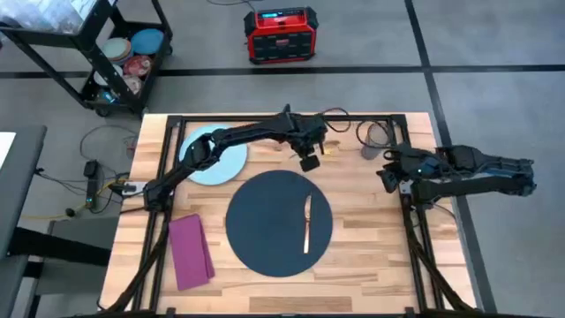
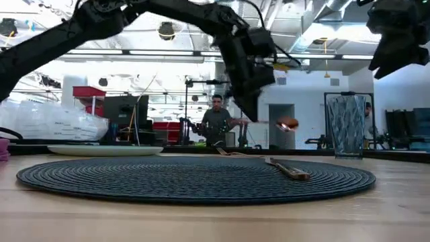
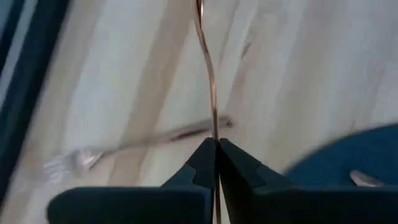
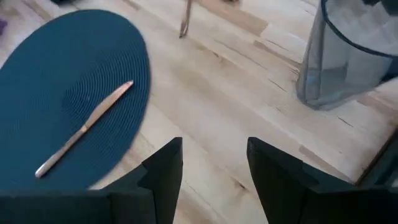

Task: Set table place
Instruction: Put the brown table spoon on the blue table mat to the right of the brown table knife

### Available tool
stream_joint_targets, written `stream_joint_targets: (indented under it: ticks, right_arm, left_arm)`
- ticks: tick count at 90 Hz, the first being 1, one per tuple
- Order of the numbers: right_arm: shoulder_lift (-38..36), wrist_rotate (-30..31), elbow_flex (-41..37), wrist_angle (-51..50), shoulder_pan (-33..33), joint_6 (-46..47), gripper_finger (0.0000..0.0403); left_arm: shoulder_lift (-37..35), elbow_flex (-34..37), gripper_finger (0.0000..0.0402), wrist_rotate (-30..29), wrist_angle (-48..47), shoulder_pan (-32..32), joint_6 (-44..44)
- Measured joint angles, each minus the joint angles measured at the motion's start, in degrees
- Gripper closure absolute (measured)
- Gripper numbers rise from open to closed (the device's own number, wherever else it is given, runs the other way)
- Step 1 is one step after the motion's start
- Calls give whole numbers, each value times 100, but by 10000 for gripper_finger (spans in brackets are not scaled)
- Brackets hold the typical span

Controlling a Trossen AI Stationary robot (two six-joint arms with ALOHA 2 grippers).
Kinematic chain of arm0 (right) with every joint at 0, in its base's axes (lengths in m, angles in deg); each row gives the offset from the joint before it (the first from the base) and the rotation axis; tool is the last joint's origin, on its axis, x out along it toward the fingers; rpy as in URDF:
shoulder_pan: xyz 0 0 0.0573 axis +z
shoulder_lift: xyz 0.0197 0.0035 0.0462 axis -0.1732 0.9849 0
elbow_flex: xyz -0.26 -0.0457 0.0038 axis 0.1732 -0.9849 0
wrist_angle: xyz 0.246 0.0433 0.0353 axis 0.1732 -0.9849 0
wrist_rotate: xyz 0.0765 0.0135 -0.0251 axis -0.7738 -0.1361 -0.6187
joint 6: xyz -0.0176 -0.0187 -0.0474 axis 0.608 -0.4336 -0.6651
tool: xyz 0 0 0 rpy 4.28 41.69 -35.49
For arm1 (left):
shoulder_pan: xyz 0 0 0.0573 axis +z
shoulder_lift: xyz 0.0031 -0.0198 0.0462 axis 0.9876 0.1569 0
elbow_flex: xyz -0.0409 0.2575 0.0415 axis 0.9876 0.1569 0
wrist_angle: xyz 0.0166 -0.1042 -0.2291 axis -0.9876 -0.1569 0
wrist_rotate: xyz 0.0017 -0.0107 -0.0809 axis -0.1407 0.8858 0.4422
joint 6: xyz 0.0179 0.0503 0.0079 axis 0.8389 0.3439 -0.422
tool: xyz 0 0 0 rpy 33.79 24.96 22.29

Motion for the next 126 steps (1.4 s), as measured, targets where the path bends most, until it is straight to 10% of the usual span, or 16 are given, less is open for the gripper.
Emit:
stream_joint_targets:
  ticks: [72,96,126]
  right_arm:
    - [-2278,-660,616,-1970,0,-154,237]
    - [-2331,-706,616,-1936,2,-130,237]
    - [-2327,-861,616,-1921,4,-193,237]
  left_arm:
    - [-743,610,401,-233,-718,-1431,-4500]
    - [-750,1396,401,-724,1965,-2395,-6606]
    - [-745,3444,401,-2667,5506,-3110,-9903]
